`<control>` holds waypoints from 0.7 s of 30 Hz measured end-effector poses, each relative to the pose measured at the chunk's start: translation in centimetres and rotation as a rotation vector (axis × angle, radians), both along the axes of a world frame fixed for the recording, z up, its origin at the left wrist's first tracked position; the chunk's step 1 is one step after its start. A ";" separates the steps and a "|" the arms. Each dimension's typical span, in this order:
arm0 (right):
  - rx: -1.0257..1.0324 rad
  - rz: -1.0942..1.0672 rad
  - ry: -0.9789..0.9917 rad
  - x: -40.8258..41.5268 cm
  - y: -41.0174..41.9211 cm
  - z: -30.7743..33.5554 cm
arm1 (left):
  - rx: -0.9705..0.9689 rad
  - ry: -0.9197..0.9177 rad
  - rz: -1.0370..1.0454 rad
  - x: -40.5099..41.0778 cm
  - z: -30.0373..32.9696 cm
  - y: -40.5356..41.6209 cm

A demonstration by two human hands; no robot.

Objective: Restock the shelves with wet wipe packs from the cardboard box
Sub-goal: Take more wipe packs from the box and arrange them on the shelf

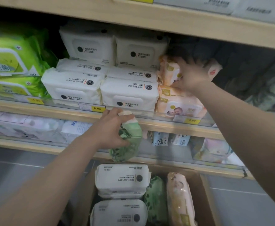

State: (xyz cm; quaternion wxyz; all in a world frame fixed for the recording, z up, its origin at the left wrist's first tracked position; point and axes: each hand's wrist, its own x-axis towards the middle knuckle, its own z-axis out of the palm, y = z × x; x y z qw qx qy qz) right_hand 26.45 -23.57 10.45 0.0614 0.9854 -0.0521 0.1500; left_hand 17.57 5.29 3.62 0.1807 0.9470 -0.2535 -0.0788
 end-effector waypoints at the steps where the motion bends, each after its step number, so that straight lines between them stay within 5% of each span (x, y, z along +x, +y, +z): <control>1: -0.019 0.003 -0.005 -0.1 0.2 -0.4 | 0.002 0.003 -0.001 0.0 0.0 0.1; 11: 0.160 0.158 0.004 -2.6 -1.0 0.3 | -0.056 0.035 0.042 -0.9 0.7 0.0; 16: 0.262 0.285 -0.027 -10.5 0.0 -1.3 | -0.181 0.109 0.095 -2.1 1.7 -1.5; 21: 0.411 0.356 0.155 -20.2 2.4 -6.0 | -0.312 0.159 0.097 -4.8 2.2 -4.3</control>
